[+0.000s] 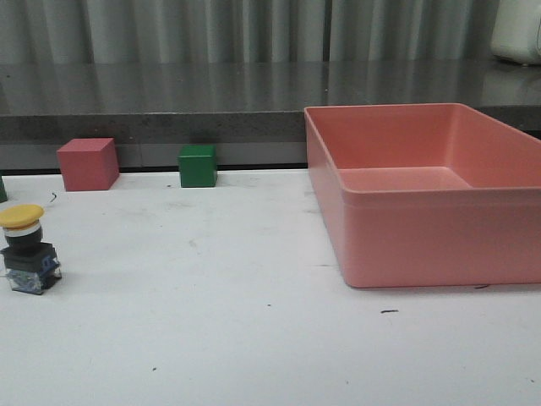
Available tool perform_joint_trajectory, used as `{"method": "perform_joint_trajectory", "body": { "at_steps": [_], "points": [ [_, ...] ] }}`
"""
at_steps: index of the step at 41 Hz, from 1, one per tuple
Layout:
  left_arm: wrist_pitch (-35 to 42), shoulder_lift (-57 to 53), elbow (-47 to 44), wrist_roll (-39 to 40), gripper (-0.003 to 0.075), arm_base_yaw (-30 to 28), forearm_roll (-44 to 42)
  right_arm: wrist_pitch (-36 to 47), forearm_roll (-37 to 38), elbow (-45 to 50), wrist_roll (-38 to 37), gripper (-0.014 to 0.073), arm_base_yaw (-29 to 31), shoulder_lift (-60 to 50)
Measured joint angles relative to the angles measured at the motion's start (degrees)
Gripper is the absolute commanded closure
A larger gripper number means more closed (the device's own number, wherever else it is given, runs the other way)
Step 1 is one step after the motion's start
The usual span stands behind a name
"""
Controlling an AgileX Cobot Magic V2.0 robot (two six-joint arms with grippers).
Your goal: Place and stand button with both arms
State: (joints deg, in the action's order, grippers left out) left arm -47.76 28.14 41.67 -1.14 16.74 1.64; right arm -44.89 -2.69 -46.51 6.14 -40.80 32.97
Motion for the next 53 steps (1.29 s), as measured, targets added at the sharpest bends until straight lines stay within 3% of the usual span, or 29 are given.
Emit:
{"method": "perform_joint_trajectory", "body": {
  "at_steps": [12, 28, 53],
  "points": [
    [21.3, -16.4, -19.8, 0.0, 0.0740, -9.6, -2.7, 0.0, 0.0, 0.0, 0.0, 0.0662, 0.0, 0.0],
    [43.7, -26.5, -40.9, 0.0, 0.0740, -10.5, -1.6, 0.0, 0.0, 0.0, 0.0, 0.0662, 0.0, 0.0],
    [47.8, -28.3, -42.1, 0.0, 0.0740, -13.7, 1.1, -0.1, 0.0, 0.0, 0.0, 0.0662, 0.0, 0.0]
  ]
}}
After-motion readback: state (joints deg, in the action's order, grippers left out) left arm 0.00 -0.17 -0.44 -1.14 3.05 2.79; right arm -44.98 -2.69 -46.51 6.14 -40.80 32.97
